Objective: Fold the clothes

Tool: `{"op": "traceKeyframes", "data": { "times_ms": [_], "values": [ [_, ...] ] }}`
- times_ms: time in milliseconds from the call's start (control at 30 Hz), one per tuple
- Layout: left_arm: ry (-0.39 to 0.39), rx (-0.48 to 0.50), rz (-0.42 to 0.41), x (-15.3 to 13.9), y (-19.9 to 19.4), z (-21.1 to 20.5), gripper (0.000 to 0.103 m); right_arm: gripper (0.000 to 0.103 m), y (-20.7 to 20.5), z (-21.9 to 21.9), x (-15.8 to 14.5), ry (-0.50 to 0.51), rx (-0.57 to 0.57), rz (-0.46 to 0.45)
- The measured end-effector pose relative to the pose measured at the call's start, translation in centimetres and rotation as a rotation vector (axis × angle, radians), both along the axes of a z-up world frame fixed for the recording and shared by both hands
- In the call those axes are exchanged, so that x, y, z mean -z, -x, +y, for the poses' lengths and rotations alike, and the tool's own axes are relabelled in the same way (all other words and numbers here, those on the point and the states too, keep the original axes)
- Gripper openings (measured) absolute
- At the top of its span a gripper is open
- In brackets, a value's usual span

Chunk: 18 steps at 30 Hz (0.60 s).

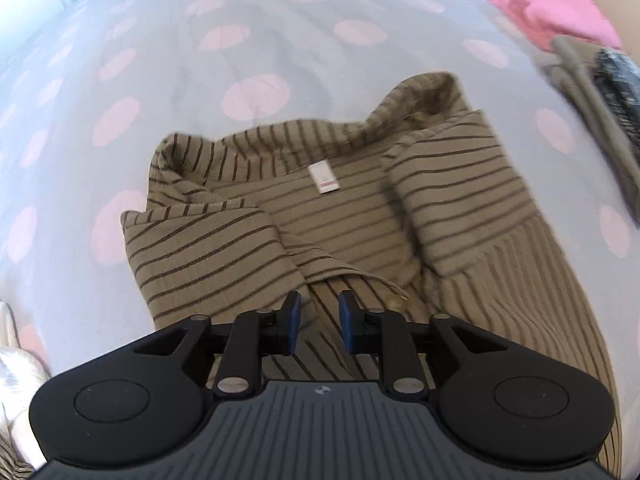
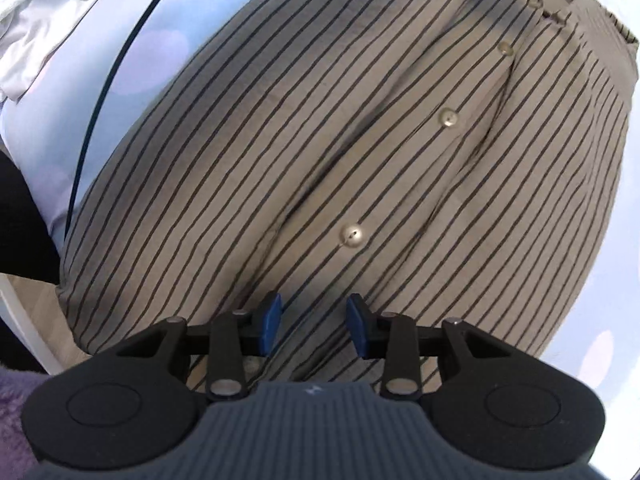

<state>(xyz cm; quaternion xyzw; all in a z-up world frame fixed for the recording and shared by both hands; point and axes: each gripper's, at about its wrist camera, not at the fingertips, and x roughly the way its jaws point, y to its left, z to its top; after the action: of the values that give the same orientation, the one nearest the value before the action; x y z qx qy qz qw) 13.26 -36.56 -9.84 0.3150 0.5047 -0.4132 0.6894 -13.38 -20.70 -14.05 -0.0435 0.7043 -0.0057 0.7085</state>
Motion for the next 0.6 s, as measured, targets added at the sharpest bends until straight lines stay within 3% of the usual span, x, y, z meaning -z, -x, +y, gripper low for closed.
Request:
{"op": "traceKeyframes", "data": {
  "times_ms": [200, 267, 367, 600],
  "values": [
    [-0.038, -0.043, -0.003, 2.3, -1.2, -0.1, 0.028, 0.04, 0.9, -0.2, 0.1, -0.046, 0.002, 0.004],
    [-0.029, -0.051, 0.011, 2.7, -1.4, 0.4, 0.012, 0.04, 1.3, -0.4, 0.2, -0.05, 0.016, 0.006],
    [0.036, -0.055, 0.039, 1.9, -2.0, 2.1, 0.001, 0.04, 2.0, -0.5, 0.2, -0.054, 0.029, 0.001],
    [0.211, -0.009, 0.078, -3.4, -1.4, 4.4, 0.0, 0.04, 3.6, 0.3, -0.1, -0.069, 0.011, -0.008]
  ]
}}
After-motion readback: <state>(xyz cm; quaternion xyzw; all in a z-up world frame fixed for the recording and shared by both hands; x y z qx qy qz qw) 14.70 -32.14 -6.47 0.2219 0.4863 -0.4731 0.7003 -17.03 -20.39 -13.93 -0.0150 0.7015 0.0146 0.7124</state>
